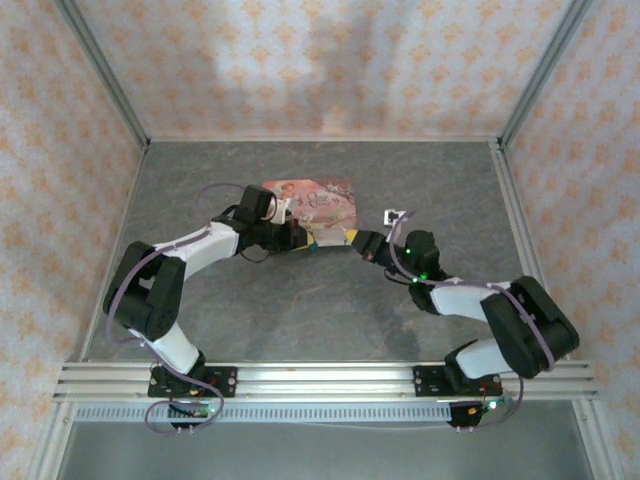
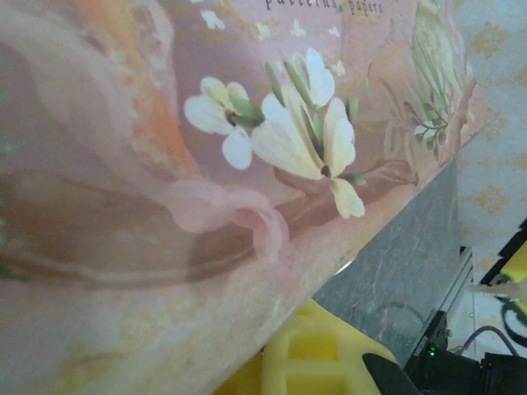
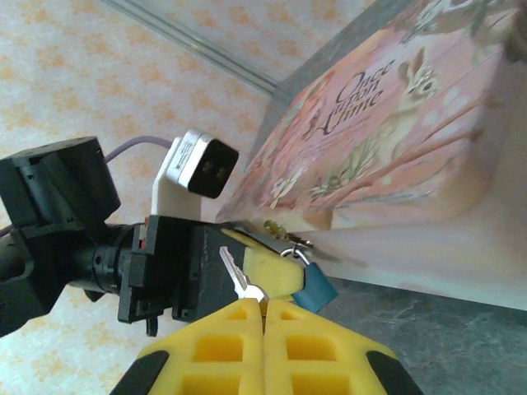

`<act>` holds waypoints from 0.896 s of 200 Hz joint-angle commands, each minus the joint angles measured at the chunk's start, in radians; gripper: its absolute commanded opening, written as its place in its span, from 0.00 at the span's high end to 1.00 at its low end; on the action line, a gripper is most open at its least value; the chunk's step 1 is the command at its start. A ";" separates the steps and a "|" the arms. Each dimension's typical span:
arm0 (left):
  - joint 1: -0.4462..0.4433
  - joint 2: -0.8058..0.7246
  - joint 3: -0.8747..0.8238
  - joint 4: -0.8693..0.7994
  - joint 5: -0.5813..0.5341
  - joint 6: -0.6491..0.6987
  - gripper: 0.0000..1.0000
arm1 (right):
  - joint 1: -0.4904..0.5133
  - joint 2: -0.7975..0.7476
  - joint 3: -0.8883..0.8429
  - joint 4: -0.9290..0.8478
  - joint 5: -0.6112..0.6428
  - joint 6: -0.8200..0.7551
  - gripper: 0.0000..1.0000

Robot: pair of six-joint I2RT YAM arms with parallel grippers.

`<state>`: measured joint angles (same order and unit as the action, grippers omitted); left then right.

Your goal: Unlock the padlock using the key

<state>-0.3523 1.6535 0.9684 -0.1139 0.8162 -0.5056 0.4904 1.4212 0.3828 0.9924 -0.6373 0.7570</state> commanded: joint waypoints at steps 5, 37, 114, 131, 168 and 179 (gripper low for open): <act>0.011 -0.046 0.035 0.003 0.069 -0.023 1.00 | 0.030 0.093 -0.050 0.293 0.013 0.099 1.00; 0.019 -0.043 0.034 0.026 0.094 -0.067 1.00 | 0.083 0.225 -0.049 0.414 0.040 0.129 1.00; 0.045 -0.034 0.037 0.065 0.130 -0.122 1.00 | 0.134 0.325 -0.042 0.414 0.104 0.172 1.00; 0.049 -0.034 0.037 0.089 0.138 -0.149 1.00 | 0.138 0.338 -0.032 0.414 0.100 0.180 1.00; 0.050 -0.033 0.039 0.115 0.146 -0.178 1.00 | 0.150 0.363 0.002 0.414 0.091 0.202 1.00; 0.049 -0.035 0.038 0.115 0.143 -0.180 1.00 | 0.155 0.367 0.009 0.413 0.091 0.203 1.00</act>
<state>-0.3111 1.6535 0.9699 -0.0708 0.9173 -0.6586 0.6327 1.7679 0.3607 1.3453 -0.5522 0.9447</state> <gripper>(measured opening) 0.055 0.041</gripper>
